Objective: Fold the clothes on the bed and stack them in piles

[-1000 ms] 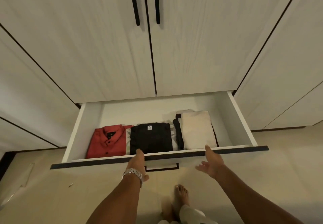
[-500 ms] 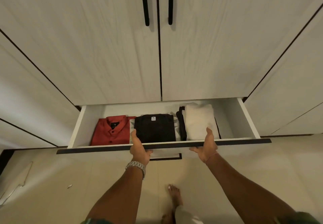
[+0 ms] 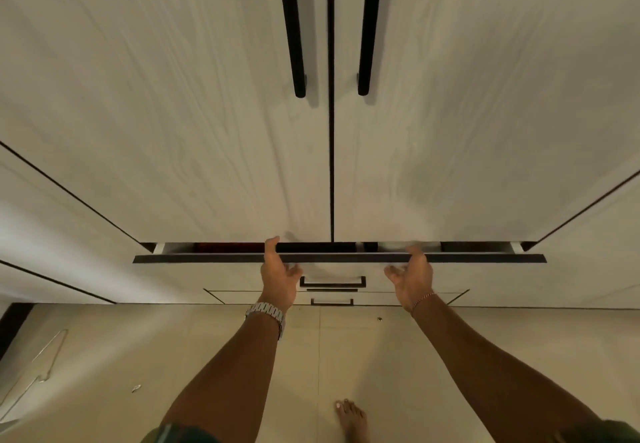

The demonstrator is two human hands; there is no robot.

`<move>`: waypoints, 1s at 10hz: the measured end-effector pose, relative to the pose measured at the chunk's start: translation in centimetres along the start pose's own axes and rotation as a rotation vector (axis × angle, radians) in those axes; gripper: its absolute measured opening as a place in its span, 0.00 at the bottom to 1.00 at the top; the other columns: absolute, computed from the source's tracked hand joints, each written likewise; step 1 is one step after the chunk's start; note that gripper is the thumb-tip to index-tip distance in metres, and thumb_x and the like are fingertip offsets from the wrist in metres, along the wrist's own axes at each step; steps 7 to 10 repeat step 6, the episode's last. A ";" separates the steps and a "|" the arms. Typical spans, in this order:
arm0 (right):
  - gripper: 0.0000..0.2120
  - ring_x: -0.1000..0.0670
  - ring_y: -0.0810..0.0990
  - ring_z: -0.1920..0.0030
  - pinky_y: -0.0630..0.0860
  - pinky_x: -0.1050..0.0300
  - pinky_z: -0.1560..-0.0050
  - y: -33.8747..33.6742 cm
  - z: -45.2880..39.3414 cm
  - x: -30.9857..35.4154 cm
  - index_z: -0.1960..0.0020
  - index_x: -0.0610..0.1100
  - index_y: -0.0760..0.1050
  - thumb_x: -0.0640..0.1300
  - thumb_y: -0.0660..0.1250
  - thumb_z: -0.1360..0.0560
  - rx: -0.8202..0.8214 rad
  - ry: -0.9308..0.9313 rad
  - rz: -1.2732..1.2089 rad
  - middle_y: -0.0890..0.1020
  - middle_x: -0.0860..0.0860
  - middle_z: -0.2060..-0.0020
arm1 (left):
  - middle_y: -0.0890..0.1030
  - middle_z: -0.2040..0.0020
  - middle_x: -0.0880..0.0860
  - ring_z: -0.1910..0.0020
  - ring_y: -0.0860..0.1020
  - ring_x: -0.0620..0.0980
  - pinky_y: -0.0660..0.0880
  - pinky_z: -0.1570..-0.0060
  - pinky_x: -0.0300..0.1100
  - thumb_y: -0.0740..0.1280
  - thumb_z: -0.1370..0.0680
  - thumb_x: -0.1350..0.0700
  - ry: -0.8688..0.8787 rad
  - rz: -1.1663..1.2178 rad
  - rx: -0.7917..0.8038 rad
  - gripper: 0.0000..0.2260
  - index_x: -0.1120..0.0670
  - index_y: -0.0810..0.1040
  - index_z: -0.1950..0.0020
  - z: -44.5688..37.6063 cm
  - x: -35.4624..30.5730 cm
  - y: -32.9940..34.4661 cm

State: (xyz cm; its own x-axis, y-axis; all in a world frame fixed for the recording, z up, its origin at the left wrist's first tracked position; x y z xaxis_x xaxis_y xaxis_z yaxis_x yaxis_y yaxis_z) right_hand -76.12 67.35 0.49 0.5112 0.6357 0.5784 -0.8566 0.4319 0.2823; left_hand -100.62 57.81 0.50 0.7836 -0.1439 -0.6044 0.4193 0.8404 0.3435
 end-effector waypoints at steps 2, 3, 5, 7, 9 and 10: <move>0.06 0.44 0.72 0.48 0.77 0.47 0.36 2.9 -2.7 1.0 0.45 0.39 0.75 0.35 0.66 0.22 0.004 -0.027 0.084 0.70 0.45 0.48 | 0.72 0.46 0.57 0.51 0.71 0.55 0.74 0.47 0.47 0.72 0.27 0.45 -0.016 0.003 -0.004 0.19 0.53 0.75 0.42 -2.4 -1.6 2.6; 0.10 0.46 0.70 0.52 0.78 0.54 0.49 3.2 -3.3 0.8 0.43 0.39 0.74 0.32 0.64 0.23 0.042 -0.051 0.115 0.71 0.46 0.53 | 0.73 0.46 0.57 0.50 0.73 0.56 0.73 0.46 0.48 0.71 0.26 0.48 -0.013 0.016 0.019 0.17 0.53 0.75 0.40 -2.4 -1.6 2.8; 0.22 0.52 0.71 0.56 0.77 0.53 0.37 3.0 -4.7 -0.1 0.34 0.50 0.60 0.34 0.64 0.22 0.077 -0.105 0.266 0.73 0.49 0.58 | 0.76 0.37 0.57 0.33 0.74 0.56 0.71 0.32 0.54 0.66 0.21 0.55 -0.023 -0.152 0.049 0.12 0.55 0.76 0.38 -2.7 -1.8 0.8; 0.26 0.50 0.77 0.54 0.76 0.47 0.37 2.6 -5.1 -0.7 0.24 0.42 0.60 0.38 0.64 0.19 0.110 -0.138 0.386 0.76 0.48 0.51 | 0.77 0.41 0.53 0.37 0.74 0.52 0.73 0.36 0.55 0.63 0.20 0.59 0.020 -0.286 0.072 0.04 0.54 0.78 0.49 -2.3 -2.2 -0.2; 0.26 0.50 0.77 0.54 0.76 0.47 0.37 2.6 -5.1 -0.7 0.24 0.42 0.60 0.38 0.64 0.19 0.110 -0.138 0.386 0.76 0.48 0.51 | 0.77 0.41 0.53 0.37 0.74 0.52 0.73 0.36 0.55 0.63 0.20 0.59 0.020 -0.286 0.072 0.04 0.54 0.78 0.49 -2.3 -2.2 -0.2; 0.26 0.50 0.77 0.54 0.76 0.47 0.37 2.6 -5.1 -0.7 0.24 0.42 0.60 0.38 0.64 0.19 0.110 -0.138 0.386 0.76 0.48 0.51 | 0.77 0.41 0.53 0.37 0.74 0.52 0.73 0.36 0.55 0.63 0.20 0.59 0.020 -0.286 0.072 0.04 0.54 0.78 0.49 -2.3 -2.2 -0.2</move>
Point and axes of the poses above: each hand's wrist, its own z-axis away from the middle knuckle, its own y-axis out of the palm, x = y × z, the point moved 4 cm from there along -z, towards the middle knuckle
